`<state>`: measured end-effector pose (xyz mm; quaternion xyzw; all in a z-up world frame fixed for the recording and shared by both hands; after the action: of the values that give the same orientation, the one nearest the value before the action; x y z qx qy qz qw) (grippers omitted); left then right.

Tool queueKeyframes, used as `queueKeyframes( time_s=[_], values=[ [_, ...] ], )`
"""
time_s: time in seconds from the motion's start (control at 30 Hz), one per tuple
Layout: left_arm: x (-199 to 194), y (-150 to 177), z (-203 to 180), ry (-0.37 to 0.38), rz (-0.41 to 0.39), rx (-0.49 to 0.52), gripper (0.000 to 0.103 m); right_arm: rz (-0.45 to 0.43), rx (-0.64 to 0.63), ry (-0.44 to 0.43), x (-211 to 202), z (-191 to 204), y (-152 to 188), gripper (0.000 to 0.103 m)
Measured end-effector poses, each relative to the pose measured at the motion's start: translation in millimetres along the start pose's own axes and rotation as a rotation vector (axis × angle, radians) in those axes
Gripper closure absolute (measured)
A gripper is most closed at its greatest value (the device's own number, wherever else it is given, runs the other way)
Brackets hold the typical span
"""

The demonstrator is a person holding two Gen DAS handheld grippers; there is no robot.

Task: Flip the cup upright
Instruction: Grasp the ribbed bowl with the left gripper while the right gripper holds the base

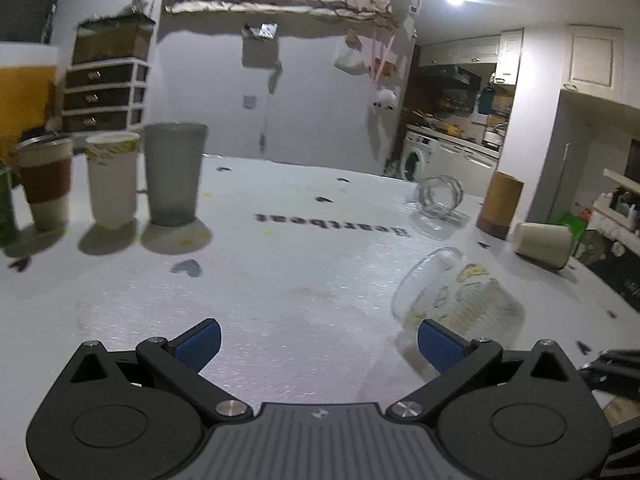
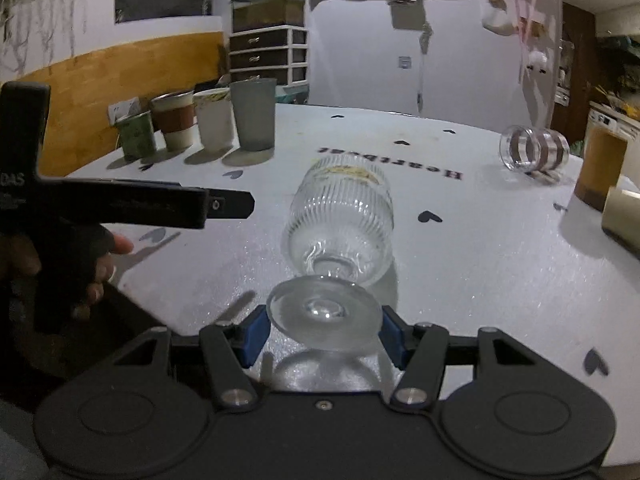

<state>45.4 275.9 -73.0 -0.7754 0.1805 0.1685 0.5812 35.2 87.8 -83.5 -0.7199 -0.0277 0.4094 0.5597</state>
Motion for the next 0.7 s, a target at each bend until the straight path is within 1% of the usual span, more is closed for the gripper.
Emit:
queueKeyframes(
  time_s=[0.07,0.17,0.2,0.27,0.3,0.37,0.43,0.53,0.63,0.7],
  values=[
    [2.6,-7.1,0.4,0.042,0.021,-0.039,0.000,-0.018,0.027,0.000,-1.5,-0.6,0.6,0.043],
    [10.8,-22.5,-0.6,0.143,0.087,-0.132,0.003,-0.023,0.057,-0.007,-1.3,-1.8,4.3,0.043],
    [14.8,-27.6,-1.2,0.174,0.115,-0.175,0.005,-0.021,0.063,-0.010,-1.3,-2.5,5.6,0.043],
    [26.4,-35.1,-3.6,0.249,0.198,-0.273,0.012,-0.024,0.069,-0.015,-0.4,-3.1,5.5,0.043],
    [32.9,-37.9,-5.9,0.282,0.235,-0.315,0.013,-0.024,0.072,-0.017,-0.4,-3.6,5.3,0.043],
    [42.4,-39.5,-13.3,0.303,0.278,-0.354,0.015,-0.030,0.069,-0.017,-0.4,-4.2,4.8,0.043],
    [50.9,-39.0,-22.7,0.314,0.306,-0.367,0.015,-0.033,0.067,-0.018,0.1,-4.7,4.5,0.043],
    [67.0,-33.8,-35.6,0.321,0.368,-0.386,0.015,-0.034,0.071,-0.024,0.3,-5.4,6.1,0.043],
    [80.7,-29.2,-42.1,0.317,0.423,-0.408,0.015,-0.034,0.073,-0.028,0.1,-5.7,7.4,0.043],
    [88.8,-27.1,-42.5,0.293,0.431,-0.430,0.020,-0.036,0.073,-0.030,-0.4,-5.6,7.6,0.043]
  ],
)
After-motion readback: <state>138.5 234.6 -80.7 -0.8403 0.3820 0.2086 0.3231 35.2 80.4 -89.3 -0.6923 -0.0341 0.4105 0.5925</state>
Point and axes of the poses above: each gripper's, at about its wrist camera, not at the fingertips, and x roughly the way its jaws point, z to its left, y to its underside, the point moved 4 cm from there along x, roughly the way its jaws point, and after that the axes turned 6 degrees about -x, right-handed, at the moved point
